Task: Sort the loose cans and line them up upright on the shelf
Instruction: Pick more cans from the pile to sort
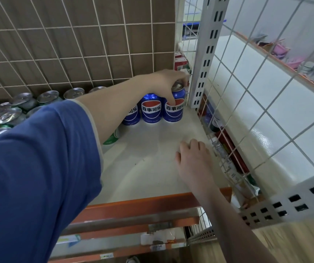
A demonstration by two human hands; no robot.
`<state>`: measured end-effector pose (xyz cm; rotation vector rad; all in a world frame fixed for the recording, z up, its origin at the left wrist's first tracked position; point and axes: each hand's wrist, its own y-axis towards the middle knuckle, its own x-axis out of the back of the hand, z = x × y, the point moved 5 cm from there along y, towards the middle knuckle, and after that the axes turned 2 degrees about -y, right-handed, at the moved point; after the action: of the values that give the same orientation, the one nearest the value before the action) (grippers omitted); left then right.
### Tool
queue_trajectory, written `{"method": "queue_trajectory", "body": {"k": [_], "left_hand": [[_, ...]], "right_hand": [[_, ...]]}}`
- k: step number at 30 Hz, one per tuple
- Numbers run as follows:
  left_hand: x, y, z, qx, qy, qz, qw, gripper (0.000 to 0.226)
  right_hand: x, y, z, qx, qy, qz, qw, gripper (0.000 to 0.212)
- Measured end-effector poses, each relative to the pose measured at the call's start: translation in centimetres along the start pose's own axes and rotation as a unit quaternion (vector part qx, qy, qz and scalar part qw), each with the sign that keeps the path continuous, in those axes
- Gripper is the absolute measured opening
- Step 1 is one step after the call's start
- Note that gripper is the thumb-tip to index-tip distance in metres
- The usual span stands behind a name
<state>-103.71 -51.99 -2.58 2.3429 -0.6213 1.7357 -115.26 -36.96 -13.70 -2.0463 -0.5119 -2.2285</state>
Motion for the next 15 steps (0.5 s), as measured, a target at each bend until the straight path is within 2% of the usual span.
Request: {"method": "queue_trajectory", "body": {"k": [4,6,9,12,15], "left_hand": [[0.0,-0.3,-0.6,0.012,0.025,0.004,1.0,0.062],[0.1,-1.2,-1.1,0.022,0.045,-0.024,0.998,0.063],[0.1,-4.3,-1.5,0.059,0.05,-0.151,0.985,0.051],[-0.8,-9.9,-1.7,0.138,0.065,-0.291,0.945,0.044],[-2.2,-16.7,-1.9,0.192,0.059,-0.385,0.901,0.047]], "right_hand": [[0.2,0.0,-0.1,0.003,0.026,0.019,0.999,0.033],[0.2,-0.1,-0.3,-0.006,0.045,0.026,0.999,0.031],[0.8,-0.4,-0.4,-0.012,0.078,-0.008,0.997,0.022],[0.7,-0.6,-0.4,-0.012,0.096,0.021,0.995,0.022],[1.3,-0.8,0.3,-0.012,0.135,-0.011,0.991,0.022]]}}
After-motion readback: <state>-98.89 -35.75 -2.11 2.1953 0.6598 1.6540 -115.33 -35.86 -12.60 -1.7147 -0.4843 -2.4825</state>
